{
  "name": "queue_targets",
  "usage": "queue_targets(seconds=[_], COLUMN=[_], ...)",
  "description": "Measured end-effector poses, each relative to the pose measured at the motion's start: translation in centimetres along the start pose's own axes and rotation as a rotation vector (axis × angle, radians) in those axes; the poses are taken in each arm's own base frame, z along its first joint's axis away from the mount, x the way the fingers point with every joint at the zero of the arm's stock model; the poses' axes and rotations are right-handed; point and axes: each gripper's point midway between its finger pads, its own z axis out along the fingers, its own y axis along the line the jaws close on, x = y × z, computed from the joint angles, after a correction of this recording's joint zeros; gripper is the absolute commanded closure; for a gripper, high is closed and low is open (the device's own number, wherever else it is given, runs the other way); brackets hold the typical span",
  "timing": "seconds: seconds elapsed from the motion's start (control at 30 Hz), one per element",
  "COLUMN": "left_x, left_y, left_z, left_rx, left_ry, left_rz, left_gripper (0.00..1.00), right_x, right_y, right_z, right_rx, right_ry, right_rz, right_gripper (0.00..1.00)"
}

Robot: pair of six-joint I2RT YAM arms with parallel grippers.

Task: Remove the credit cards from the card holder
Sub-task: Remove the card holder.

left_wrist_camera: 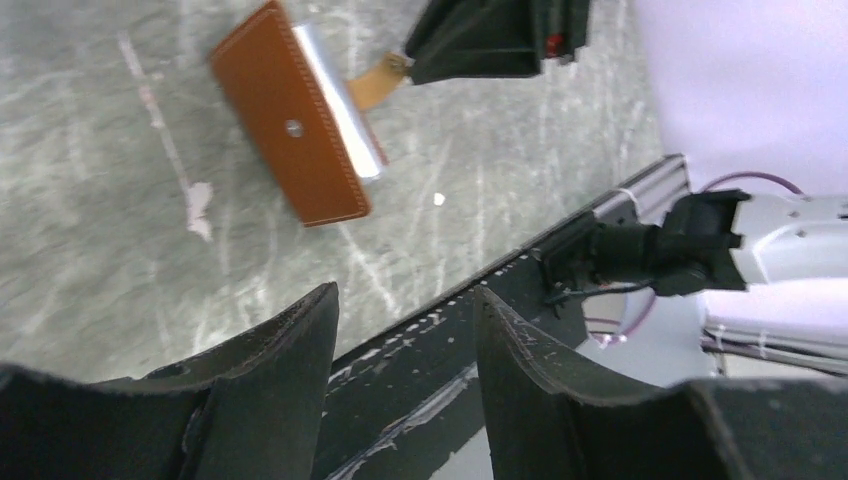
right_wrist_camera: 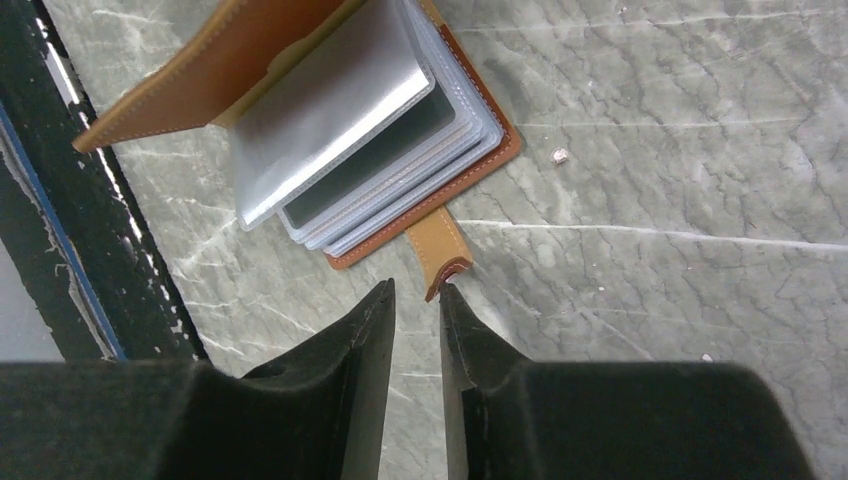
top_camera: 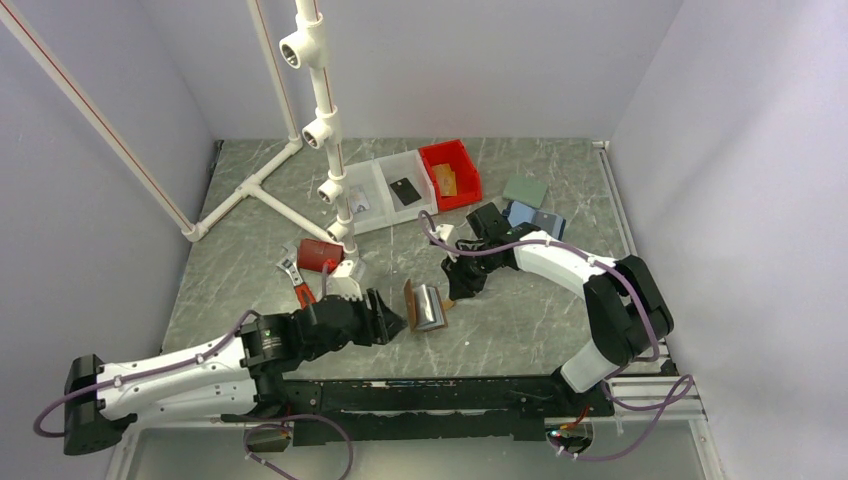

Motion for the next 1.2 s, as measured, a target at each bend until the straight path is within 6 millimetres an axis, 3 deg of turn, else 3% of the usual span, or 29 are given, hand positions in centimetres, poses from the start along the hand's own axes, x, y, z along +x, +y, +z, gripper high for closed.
queue_targets(seconds=[0.2,0.27,0.37,0.53,0.63,0.83,1.2], left_x=[1.0,1.6,1.7,1.4,2.1,3.0,2.7], left_y=[-2.8,-3.6,-4.9,-6.2,-5.0,-1.5,3.9], left_z=[2.2,3.8,5.9,8.9,10.4,12.0,11.1], left_rx=[0.075,0.065,0.055,0.033,-0.025,-0.172,-0.414], left_ry=[0.064,0.101,0.123,0.102,0.103,0.104,0.075], left_rz=[0.081,0.120,0.154,0.156,0.139,0.074,-0.009], left_gripper=[0.43,0.44,0.50,0.59,0.65,0.65,0.43], right_x=[-0.2,-0.3,-0.3,-0.3,-0.3,-0.2,-0.3], right_y=[0.3,0.4,0.3,0.1,-0.2,-0.5,-0.8], right_z=[-0.1,-0.1,-0.1,-0.1,-0.1,-0.2,-0.2], right_rx=[-0.017,-0.019,-0.016,-0.002,0.013,0.035,0.047], right_ry=[-0.012,-0.013,-0.013,-0.016,-0.014,-0.011,-0.011], right_rz=[0.000,0.003,0.015,0.038,0.049,0.064,0.069], right_gripper=[0.73,0.77,0.85,0.90,0.92,0.93,0.94])
